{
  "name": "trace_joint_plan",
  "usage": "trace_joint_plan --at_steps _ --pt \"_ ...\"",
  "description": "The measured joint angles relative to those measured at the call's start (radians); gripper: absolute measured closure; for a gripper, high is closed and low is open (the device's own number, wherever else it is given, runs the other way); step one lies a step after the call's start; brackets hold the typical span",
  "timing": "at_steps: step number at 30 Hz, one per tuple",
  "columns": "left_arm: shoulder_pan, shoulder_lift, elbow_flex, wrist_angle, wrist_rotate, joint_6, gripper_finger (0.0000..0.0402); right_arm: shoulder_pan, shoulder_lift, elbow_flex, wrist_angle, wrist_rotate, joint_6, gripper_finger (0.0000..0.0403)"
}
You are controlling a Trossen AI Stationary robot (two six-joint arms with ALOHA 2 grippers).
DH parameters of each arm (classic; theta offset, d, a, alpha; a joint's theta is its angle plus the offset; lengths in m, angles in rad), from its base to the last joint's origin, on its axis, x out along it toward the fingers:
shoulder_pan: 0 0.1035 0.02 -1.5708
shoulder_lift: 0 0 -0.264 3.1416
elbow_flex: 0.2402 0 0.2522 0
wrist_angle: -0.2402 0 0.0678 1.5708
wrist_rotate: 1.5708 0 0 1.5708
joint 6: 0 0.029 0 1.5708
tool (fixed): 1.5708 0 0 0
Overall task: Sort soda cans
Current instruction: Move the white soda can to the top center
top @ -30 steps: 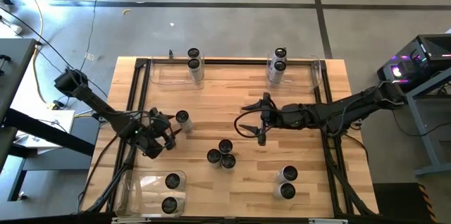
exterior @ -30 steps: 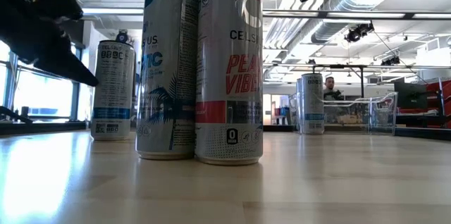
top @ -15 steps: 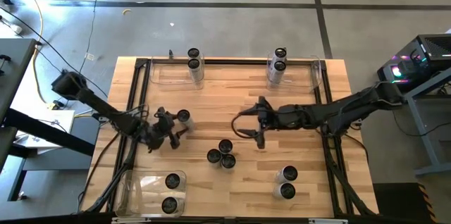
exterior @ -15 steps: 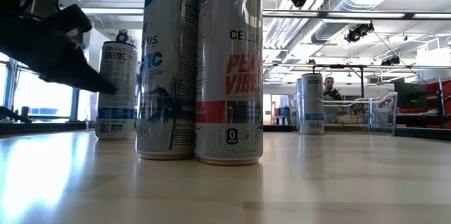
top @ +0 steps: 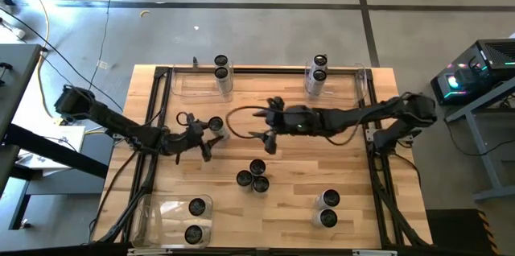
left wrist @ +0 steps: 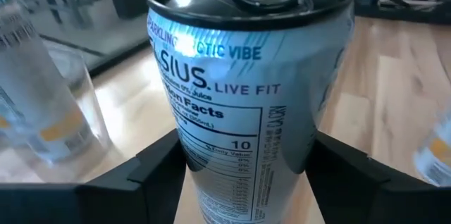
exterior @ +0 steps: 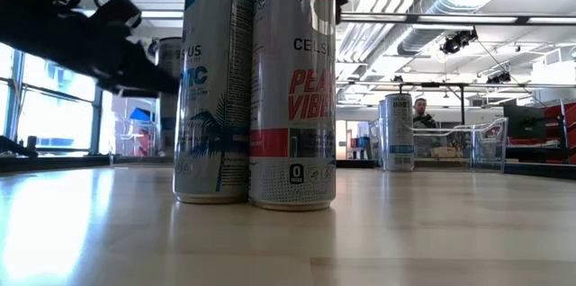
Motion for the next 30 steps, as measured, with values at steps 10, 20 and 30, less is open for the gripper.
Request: trace_joint_plan --at_steps 10,20,30 --pt "0.108 0.298 0.163 0.149 0.126 0.137 0.0164 -0.081 0.095 0.152 -0.275 0.015 0.018 0.0107" --pt "0.235 0.608 0.451 0.152 0.286 0.19 0.0165 -0.104 -0.122 -0.058 -0.318 0.039 -0.003 0.0107" --pt "0.339 0.848 0.723 0.151 0.603 0.276 0.0165 -0.093 -0.389 -0.327 -0.275 0.036 0.068 0.0107"
